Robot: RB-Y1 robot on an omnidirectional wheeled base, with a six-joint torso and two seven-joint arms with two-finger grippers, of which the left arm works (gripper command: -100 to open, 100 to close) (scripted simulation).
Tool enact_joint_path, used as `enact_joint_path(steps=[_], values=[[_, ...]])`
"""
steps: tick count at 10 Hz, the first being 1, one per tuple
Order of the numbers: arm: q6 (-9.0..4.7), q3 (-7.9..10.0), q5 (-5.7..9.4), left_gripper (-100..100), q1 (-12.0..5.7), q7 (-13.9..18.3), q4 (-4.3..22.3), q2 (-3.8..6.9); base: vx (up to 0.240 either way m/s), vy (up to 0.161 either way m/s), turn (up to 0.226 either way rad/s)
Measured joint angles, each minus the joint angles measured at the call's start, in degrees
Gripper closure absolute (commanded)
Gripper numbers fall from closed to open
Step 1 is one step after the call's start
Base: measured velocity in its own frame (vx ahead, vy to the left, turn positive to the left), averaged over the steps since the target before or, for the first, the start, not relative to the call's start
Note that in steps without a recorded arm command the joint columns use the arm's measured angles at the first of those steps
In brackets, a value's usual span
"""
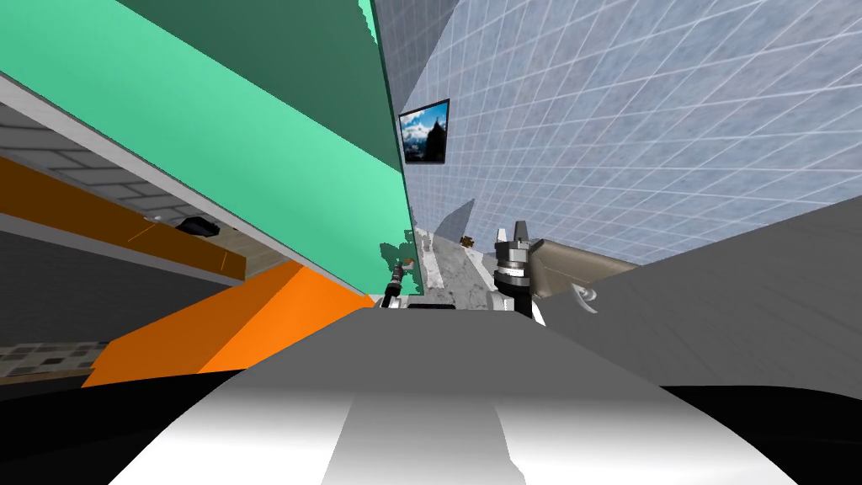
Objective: Push the door open
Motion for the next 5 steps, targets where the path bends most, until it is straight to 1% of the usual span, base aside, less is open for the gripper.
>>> enact_joint_path(steps=[1, 2, 3, 4, 5], values=[[0.17, 0.47, 0.22, 100, 0.04, -0.33, -0.1, 0.0, 0.201, -0.065, 0.036], [0.39, 0.83, 0.4, 100, 0.39, -0.58, -0.84, 0.14, 0.188, -0.046, 0.032], [0.15, 1.33, 0.65, 100, 0.21, -0.85, -0.65, 0.25, 0.199, -0.067, 0.06], [0.48, 1.78, 0.93, 100, 0.24, -0.76, -1.03, 0.76, 0.193, -0.082, 0.069], [0.62, 2.27, 1.19, 100, 0.49, -0.78, -1.42, 1.0, 0.2, -0.09, 0.081]])
